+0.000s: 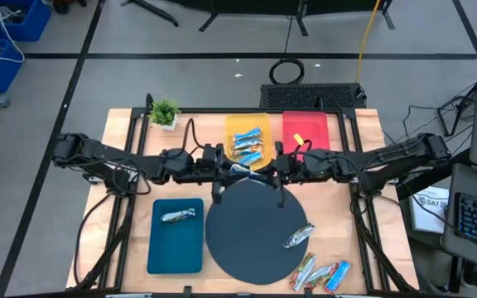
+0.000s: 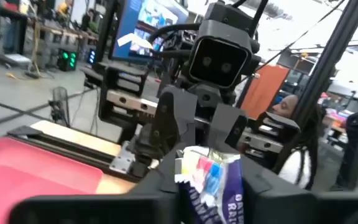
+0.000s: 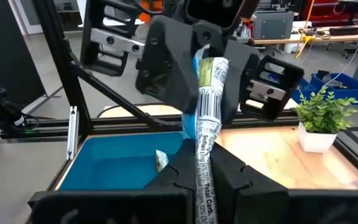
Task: Pick and place Granola Bars by type
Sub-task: Put the blue granola bar into the blue bin
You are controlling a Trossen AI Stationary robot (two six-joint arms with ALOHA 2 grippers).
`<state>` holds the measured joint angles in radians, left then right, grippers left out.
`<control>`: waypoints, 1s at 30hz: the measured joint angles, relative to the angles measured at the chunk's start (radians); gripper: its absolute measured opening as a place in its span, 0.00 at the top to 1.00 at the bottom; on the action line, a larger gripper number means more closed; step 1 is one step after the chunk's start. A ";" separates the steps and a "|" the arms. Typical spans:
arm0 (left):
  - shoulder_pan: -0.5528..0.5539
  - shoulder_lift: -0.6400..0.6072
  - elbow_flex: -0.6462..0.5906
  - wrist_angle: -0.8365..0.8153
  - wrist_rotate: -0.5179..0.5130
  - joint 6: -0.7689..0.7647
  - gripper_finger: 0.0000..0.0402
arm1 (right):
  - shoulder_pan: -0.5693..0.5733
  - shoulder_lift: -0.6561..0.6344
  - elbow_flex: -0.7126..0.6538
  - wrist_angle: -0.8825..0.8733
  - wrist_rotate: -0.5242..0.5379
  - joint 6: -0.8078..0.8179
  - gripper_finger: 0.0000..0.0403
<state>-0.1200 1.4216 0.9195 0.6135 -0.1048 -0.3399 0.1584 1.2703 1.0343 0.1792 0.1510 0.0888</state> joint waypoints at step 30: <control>-0.160 -0.147 -0.001 -1.476 0.557 -0.658 0.88 | 0.007 -0.348 -0.137 -0.438 -0.234 0.360 0.49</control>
<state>-0.2799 1.2745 0.9184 -0.8626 0.4517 -0.9976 0.1658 0.9227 0.8971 -0.2592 -0.0826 0.4485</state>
